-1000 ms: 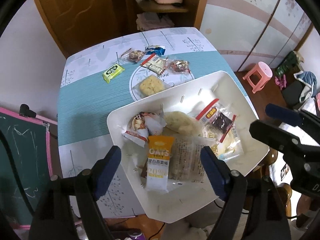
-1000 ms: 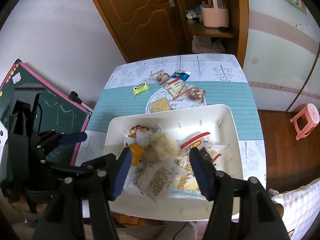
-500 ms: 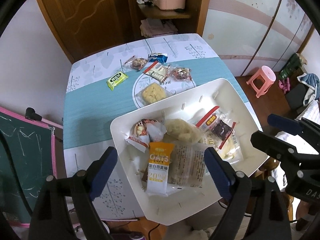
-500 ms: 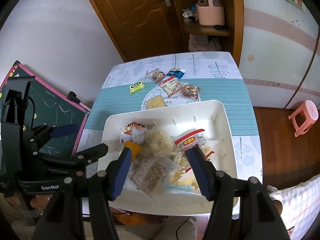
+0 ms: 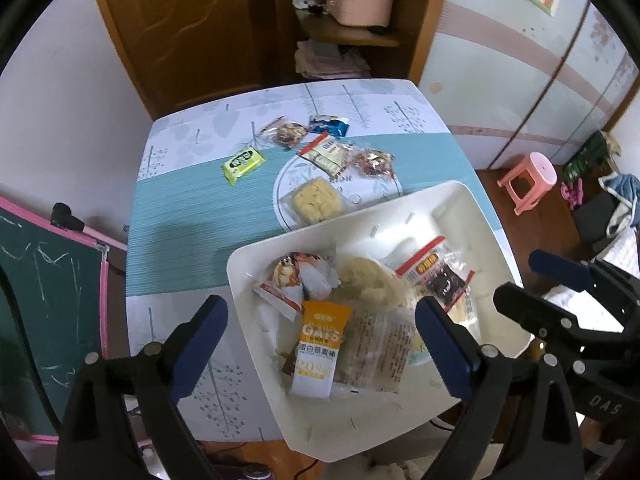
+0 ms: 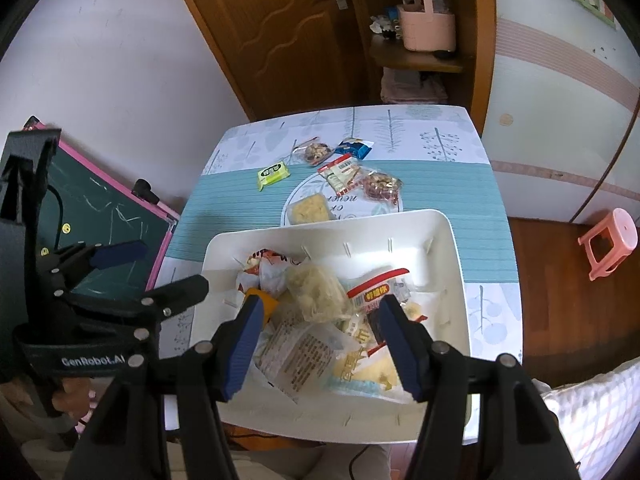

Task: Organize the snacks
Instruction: 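Move both open tools back toward the snack plate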

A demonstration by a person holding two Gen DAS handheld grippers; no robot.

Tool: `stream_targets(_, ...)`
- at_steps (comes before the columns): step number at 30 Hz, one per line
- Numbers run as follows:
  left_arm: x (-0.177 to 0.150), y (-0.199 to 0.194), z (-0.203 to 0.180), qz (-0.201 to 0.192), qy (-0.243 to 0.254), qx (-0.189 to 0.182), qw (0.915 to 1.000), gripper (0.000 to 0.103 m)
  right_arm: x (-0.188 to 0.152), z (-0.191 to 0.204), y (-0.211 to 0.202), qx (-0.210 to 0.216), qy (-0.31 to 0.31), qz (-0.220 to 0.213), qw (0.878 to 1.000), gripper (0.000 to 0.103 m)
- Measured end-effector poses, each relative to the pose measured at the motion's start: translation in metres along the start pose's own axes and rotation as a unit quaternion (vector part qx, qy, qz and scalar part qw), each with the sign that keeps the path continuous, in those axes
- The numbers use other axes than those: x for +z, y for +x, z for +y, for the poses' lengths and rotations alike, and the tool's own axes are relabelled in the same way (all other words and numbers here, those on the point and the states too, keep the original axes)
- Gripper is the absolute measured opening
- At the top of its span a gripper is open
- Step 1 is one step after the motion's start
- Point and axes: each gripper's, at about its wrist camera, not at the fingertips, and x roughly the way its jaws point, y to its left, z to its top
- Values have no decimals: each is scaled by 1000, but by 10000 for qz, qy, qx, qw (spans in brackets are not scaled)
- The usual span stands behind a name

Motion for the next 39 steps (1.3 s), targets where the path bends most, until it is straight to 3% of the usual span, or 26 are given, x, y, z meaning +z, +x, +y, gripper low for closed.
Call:
stream_targets(9, 25, 10, 14, 5, -309, 162, 9994, 94, 17, -3, 19, 88, -87, 166, 9998, 60)
stream_targets(16, 59, 4, 26, -417, -425, 461, 9972, 94, 38, -13, 35, 204, -28, 276, 9994, 60)
stream_targets(22, 84, 13, 42, -530, -510, 579, 9956, 94, 68, -23, 48, 159, -51, 277, 9995, 60)
stream_targets(32, 133, 71, 74, -263, -599, 722, 9952, 94, 137, -38, 96, 92, -301, 335, 9989, 60)
stream_targets(39, 168, 135, 88, -62, 30, 929, 9957, 94, 183, -49, 167, 478, -449, 794, 9947, 60)
